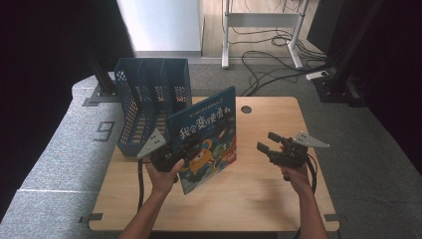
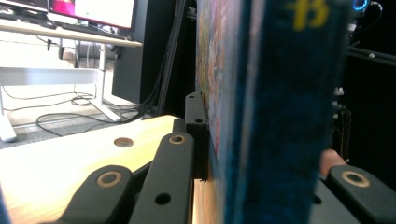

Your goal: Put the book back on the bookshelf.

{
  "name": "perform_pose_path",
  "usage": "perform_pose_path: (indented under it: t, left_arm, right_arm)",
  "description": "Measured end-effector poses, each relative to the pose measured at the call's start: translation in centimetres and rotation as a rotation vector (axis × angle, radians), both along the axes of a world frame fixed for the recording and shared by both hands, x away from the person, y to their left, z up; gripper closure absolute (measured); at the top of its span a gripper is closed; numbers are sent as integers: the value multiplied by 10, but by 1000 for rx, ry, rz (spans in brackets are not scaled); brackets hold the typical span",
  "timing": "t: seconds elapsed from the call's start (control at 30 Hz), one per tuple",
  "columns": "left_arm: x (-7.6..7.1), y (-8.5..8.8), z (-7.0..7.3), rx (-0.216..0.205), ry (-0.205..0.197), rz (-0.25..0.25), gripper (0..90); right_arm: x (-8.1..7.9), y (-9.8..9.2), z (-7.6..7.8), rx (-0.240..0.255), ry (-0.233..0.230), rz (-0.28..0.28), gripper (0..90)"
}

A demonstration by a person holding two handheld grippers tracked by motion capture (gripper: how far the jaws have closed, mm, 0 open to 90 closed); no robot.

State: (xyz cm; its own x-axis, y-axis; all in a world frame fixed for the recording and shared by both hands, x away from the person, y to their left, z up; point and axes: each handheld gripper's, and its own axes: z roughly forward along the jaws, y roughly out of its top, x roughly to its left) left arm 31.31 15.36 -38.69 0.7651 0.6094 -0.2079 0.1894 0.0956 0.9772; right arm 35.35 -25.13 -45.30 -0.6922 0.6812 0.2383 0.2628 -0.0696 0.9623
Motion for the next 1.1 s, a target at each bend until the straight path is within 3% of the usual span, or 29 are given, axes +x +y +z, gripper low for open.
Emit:
perform_pose_path:
  t: [0.23,0.5,0.63,1.1]
  left_arm:
    - [-4,18,11,-27,-12,18,833]
    - [-7,39,21,-66,-15,46,833]
    - [-5,46,22,-61,-8,59,833]
    - [-5,77,32,-75,-11,129,833]
  right_arm:
    - [-5,-2,-10,9,15,-5,271]
    - [-9,-6,-23,-25,58,-36,273]
    - [-8,-5,-29,-57,70,-44,273]
    - [-14,-3,-49,-97,103,-62,272]
